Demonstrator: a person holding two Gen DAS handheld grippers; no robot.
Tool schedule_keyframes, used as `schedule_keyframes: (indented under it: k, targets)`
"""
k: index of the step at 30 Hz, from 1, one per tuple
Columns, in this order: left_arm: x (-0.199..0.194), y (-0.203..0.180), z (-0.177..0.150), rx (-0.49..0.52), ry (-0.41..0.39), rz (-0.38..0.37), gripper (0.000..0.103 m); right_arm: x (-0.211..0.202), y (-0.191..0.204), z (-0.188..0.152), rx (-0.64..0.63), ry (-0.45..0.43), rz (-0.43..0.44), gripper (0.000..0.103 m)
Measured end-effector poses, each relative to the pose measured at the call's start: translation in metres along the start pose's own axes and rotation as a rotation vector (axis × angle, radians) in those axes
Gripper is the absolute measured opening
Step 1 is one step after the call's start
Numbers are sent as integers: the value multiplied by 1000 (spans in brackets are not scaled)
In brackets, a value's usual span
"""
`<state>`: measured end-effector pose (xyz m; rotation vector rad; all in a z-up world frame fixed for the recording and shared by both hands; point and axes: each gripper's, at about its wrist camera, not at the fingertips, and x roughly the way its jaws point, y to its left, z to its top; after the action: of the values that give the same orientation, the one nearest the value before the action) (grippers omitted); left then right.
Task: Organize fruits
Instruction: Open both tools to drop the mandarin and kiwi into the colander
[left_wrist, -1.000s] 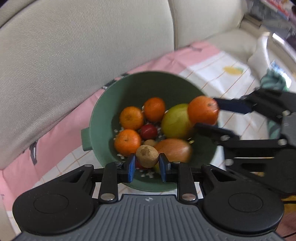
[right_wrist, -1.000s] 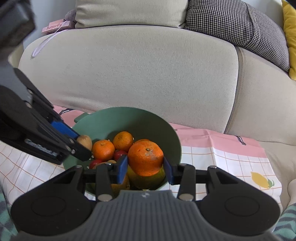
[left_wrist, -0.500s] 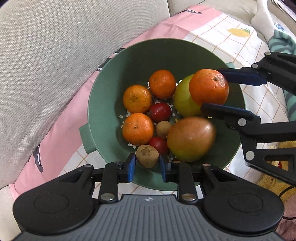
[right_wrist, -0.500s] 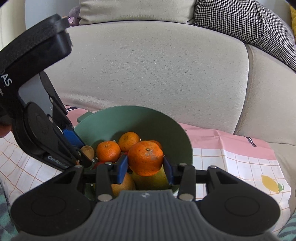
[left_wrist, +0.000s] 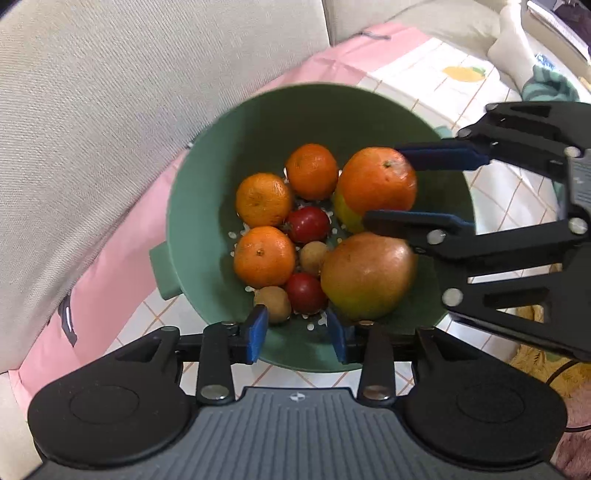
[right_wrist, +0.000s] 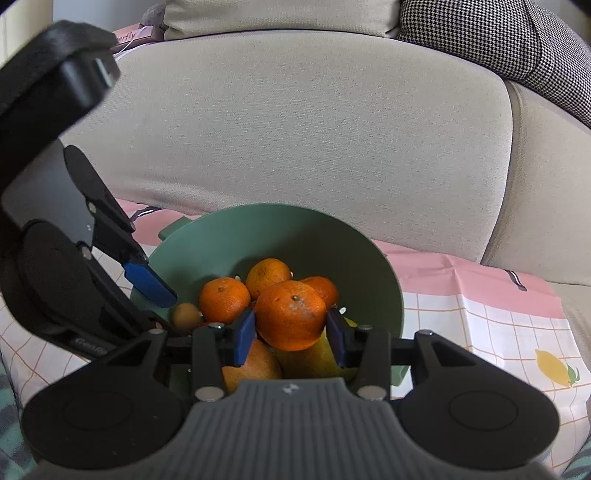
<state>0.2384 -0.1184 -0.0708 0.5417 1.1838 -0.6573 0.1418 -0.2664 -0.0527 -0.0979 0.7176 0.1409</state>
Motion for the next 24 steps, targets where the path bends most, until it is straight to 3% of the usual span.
schedule_keyframes:
  k: [6,10,14,24]
  targets:
    - [-32,6,-16,-71,-112,8,47,8,1,6,23,2,40,40]
    - [-50,14,-31,-171,-149,66,48,17,4,10,47,17,70,40]
    - [-66,26,-47,-287,-195,63,48,28,8,12,80,47,88,40]
    - [-77,36,-84,-478,-236,54,48,43,16,15,81,102,57,40]
